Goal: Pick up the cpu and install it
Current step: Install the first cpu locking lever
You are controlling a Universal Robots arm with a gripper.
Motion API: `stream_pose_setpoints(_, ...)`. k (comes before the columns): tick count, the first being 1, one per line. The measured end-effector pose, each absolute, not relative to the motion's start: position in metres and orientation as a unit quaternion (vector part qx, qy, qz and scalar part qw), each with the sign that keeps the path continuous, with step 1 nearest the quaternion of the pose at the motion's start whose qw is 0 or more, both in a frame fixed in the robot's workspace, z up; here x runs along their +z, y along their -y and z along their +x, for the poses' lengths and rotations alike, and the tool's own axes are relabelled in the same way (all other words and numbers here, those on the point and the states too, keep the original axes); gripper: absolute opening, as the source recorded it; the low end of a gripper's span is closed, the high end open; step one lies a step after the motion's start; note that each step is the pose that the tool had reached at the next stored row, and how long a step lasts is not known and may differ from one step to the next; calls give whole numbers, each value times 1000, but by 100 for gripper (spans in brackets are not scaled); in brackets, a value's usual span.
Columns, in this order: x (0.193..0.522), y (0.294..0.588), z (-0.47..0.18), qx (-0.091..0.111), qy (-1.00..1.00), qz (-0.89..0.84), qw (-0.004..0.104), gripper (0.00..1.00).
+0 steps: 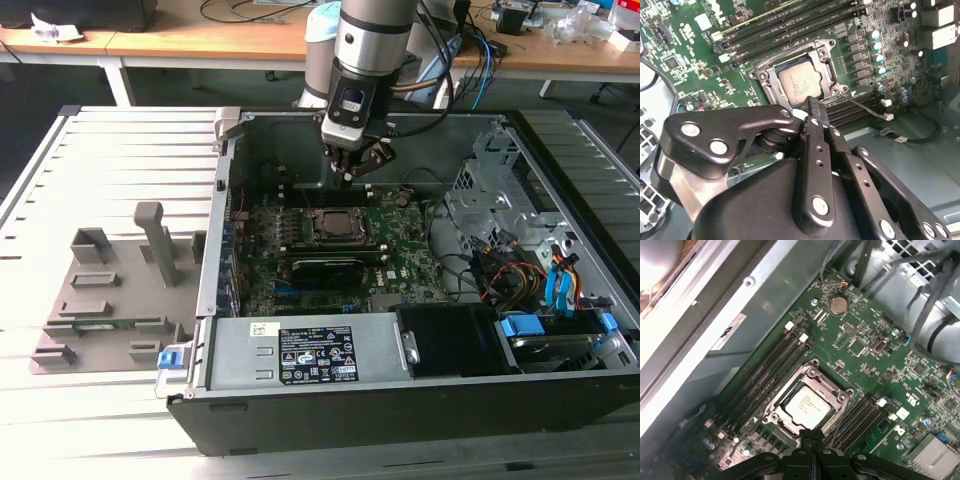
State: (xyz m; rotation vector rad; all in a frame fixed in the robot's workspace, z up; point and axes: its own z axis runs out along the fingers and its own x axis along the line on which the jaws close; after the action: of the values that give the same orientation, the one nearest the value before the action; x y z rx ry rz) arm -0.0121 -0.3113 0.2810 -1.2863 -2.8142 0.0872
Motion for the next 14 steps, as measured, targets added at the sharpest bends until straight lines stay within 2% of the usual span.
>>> stream_pose_setpoints(9,281,311,-12,29,938,-346,21,11)
stream_pose_setpoints(12,281,311,-12,18,950,-310,25,11)
stream_pose_setpoints(14,281,311,-12,18,957,-290,24,11)
